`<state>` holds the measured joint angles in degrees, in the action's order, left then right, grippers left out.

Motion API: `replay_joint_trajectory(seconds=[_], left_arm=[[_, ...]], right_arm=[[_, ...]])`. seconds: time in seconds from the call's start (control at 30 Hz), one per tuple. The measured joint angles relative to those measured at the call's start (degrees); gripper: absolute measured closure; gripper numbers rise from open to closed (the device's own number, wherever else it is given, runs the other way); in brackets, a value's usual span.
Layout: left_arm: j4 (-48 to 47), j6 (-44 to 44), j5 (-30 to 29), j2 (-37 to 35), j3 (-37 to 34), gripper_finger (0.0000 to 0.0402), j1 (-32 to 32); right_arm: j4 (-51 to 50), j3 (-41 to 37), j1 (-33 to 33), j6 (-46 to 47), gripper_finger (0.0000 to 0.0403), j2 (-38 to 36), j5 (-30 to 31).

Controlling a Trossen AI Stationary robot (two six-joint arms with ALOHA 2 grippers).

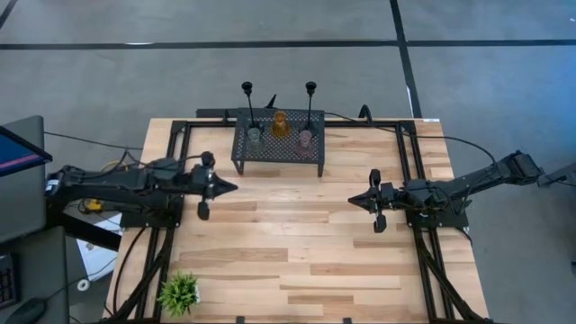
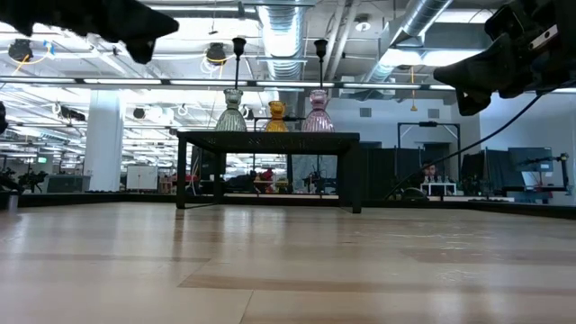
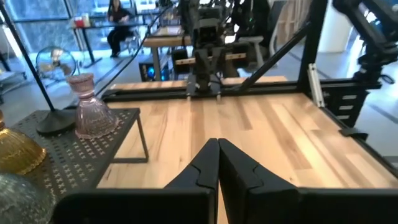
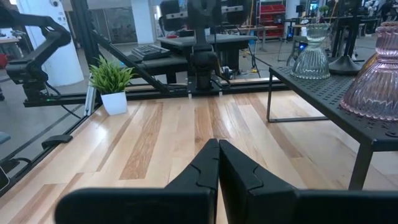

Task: Pick & Place candle stick holders
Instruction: Return to Home Position

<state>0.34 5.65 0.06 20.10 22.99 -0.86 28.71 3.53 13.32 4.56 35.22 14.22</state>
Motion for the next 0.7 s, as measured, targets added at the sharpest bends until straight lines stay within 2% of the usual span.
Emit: replay_joint_trajectory(seconds=[0.37, 0.7], left_arm=[[0.1, -0.1, 0.0, -13.8, -6.9, 0.0398, -1.4], [1.8, -0.6, 0.0, -17.1, -14.2, 0.0397, -1.4]], right_arm=[[0.0, 0.0, 0.0, 0.0, 0.0403, 0.0, 0.0], [0.0, 0.0, 0.0, 0.0, 0.0403, 0.0, 0.0]])
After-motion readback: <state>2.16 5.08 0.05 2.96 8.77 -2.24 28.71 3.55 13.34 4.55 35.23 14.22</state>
